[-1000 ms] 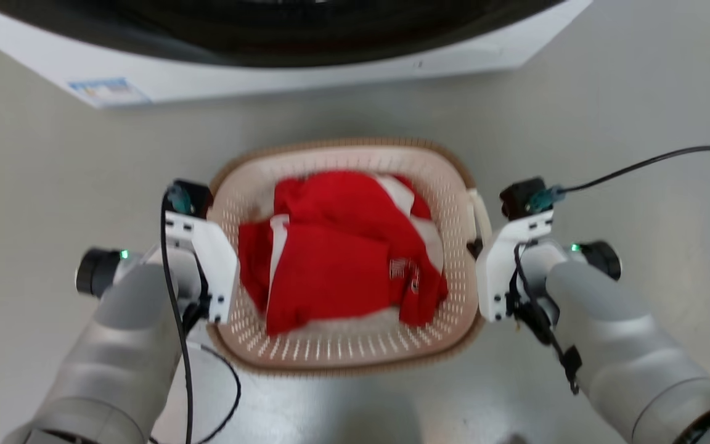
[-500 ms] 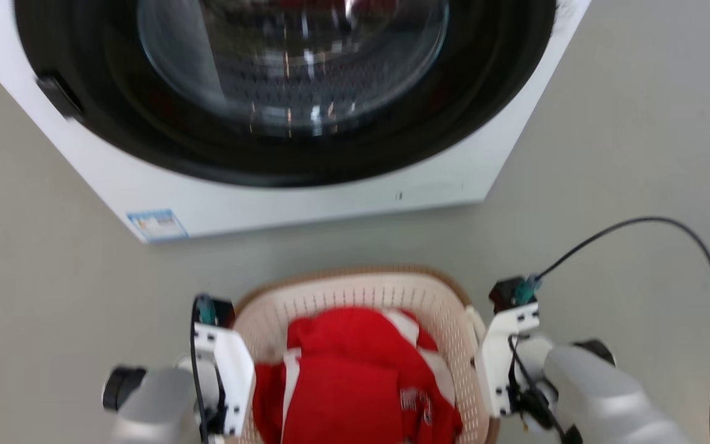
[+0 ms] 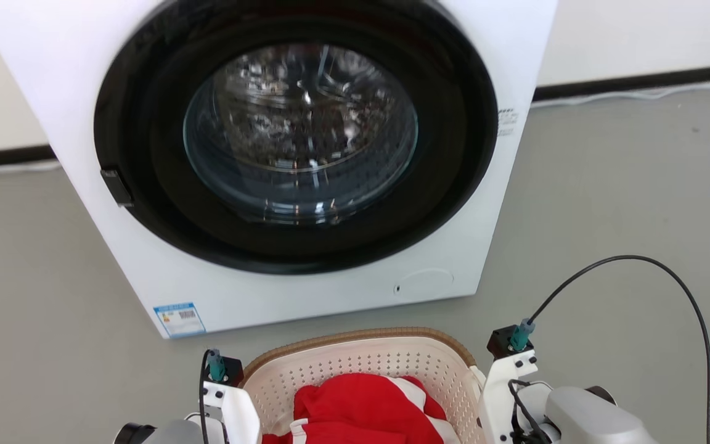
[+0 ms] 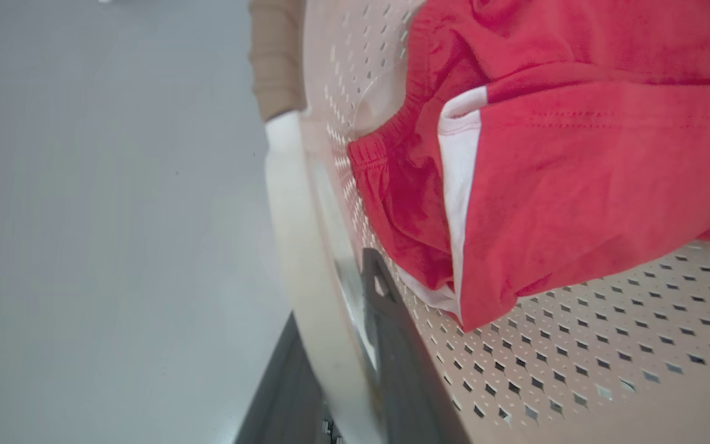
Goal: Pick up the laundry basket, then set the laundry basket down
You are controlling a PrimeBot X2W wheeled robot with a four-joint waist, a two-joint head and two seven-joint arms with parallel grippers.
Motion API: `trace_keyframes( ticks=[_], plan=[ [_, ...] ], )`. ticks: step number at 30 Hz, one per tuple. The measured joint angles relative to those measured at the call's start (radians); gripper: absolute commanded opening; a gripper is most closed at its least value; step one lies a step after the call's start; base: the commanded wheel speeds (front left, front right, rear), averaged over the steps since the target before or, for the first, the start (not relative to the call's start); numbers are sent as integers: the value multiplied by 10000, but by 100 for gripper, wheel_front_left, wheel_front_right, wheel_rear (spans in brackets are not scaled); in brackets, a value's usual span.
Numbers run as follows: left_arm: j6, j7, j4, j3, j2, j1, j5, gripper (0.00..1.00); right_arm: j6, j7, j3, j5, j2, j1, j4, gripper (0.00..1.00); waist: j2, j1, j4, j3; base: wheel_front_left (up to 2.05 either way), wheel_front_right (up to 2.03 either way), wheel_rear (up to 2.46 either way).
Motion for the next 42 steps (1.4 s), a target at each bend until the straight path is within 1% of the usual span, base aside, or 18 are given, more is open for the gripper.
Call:
trace_keyframes(
  ticks=[11, 16, 42],
  plan=[
    [0, 128, -184, -627, 111, 153, -445, 0, 0, 270, 337, 522, -94, 166, -109, 0, 0, 0, -113, -578, 0, 0, 0],
    [0, 171, -201, -842, 151, 152, -740, 0, 0, 272, 495, 696, -104, 166, -115, 0, 0, 0, -124, -609, 0, 0, 0],
    [0, 201, -128, -1712, 224, 146, -1557, 0, 0, 272, 1116, 1369, -113, 143, -121, 0, 0, 0, -85, -632, 0, 0, 0]
  ],
)
